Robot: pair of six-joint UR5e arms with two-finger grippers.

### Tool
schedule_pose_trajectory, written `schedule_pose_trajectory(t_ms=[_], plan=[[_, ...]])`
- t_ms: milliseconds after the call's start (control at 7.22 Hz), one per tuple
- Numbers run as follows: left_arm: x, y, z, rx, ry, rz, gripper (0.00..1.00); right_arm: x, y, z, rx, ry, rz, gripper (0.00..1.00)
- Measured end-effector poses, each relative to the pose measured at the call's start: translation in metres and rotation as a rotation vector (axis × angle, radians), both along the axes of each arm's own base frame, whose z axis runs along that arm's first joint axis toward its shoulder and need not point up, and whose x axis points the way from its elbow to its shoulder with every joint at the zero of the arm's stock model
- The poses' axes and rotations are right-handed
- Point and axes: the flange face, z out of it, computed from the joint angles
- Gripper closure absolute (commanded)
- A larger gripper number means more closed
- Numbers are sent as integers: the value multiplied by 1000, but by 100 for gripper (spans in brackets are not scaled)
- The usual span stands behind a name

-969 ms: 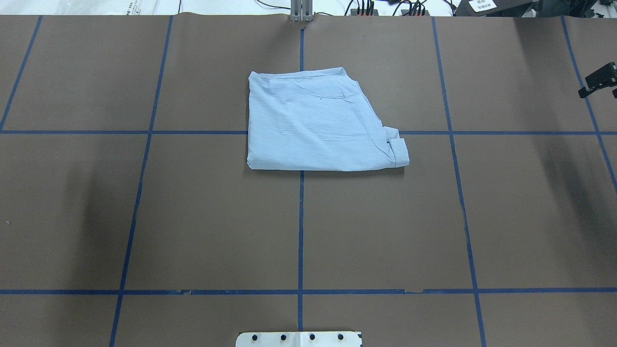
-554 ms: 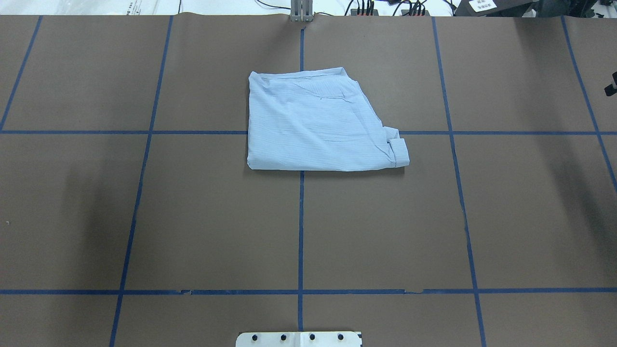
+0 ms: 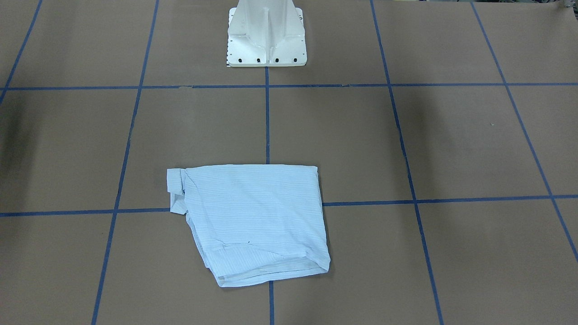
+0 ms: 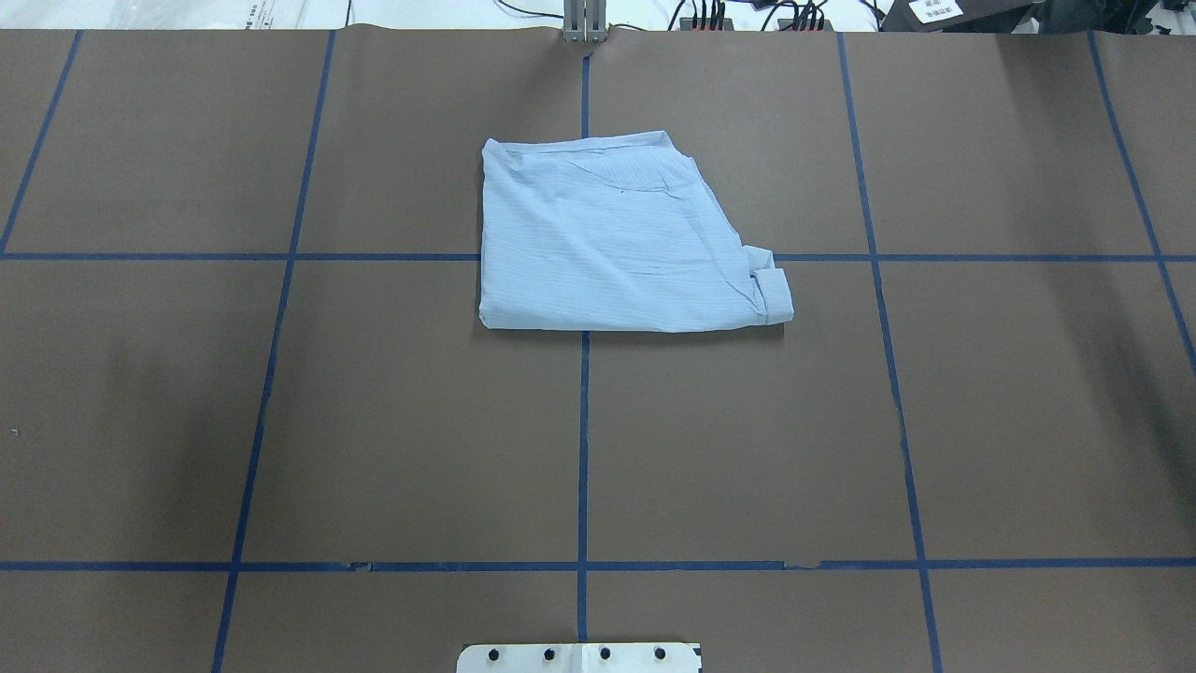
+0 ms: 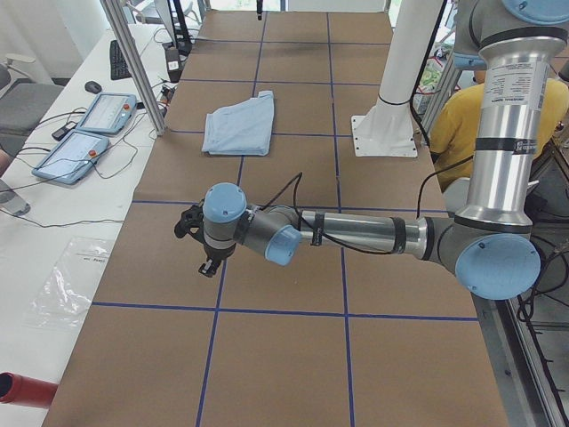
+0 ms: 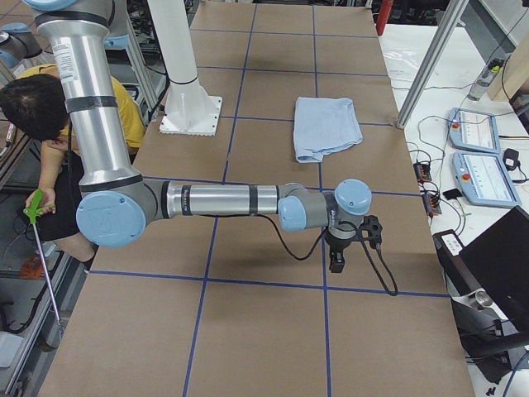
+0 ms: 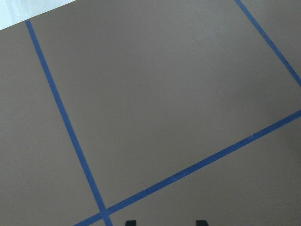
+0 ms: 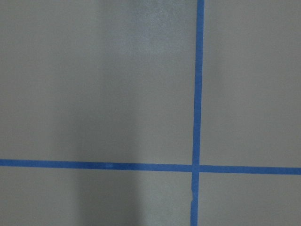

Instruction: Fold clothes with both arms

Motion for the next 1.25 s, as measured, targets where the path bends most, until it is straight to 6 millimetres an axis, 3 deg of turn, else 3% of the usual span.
schedule_pose_trajectory(t_ms=[138, 277, 415, 831, 1246], plan=[[-10, 5, -5, -38, -8, -4, 13, 6, 21, 5, 2, 0, -2, 0], [-14, 12, -6, -61, -10, -6, 0, 10, 45, 7, 6, 0, -4, 0], [-17, 20, -6, -68, -10, -8, 0, 12, 63, 6, 7, 0, -6, 0], [-47, 45, 0, -88, -4, -71, 0, -12, 77, -3, 24, 7, -58, 0], [-51, 55, 9, -108, -3, -82, 0, 3, 84, -22, -9, -31, -29, 0]])
